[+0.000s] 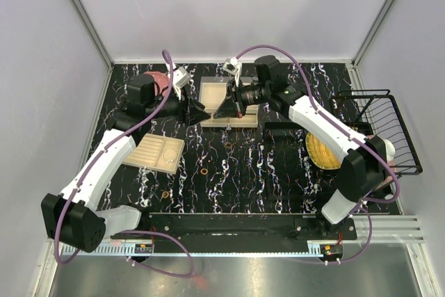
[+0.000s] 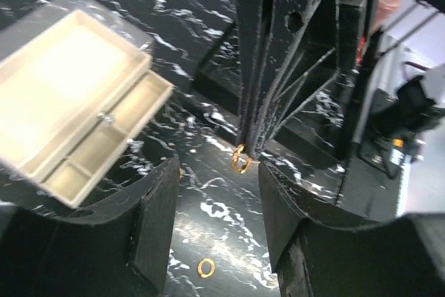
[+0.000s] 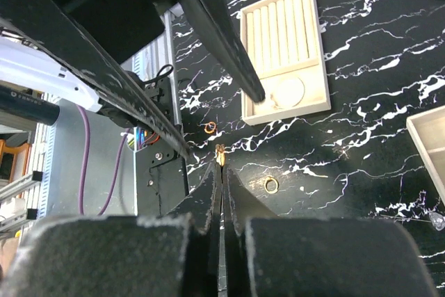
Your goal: Organize the mixed jewelry
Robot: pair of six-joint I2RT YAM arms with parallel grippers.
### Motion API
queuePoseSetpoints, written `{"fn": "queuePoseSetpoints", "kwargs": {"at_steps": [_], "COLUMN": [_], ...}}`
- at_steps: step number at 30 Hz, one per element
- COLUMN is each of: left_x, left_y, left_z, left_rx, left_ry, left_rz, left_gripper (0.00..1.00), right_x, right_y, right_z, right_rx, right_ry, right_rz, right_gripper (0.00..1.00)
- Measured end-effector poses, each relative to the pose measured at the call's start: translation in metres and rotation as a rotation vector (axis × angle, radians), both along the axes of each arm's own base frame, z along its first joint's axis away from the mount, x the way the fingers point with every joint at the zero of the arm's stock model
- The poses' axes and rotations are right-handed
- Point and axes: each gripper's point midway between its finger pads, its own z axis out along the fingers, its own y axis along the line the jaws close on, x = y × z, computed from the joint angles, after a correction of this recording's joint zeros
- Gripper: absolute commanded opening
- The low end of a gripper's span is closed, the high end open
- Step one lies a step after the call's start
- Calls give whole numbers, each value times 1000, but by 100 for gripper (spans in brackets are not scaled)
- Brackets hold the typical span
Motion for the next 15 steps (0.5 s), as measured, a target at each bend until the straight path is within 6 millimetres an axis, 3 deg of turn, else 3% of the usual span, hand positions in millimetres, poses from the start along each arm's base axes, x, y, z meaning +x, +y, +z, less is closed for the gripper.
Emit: {"fn": "queuePoseSetpoints", "kwargs": {"at_steps": [8,15], "left_x": [-20,-26], "left_y": [-18,-21], "left_z": [-5,-3], "left_rx": [-80,-101], "left_ry": [146,175], "left_rz": [-152,-186], "left_gripper": [47,28], "right_x": [-9,-12], "right_y": [-2,-2], "right_z": [6,4], "right_rx": [17,19], "right_ry": [-9,-1], "right_rz": [36,52], "right_gripper": [0,0]}}
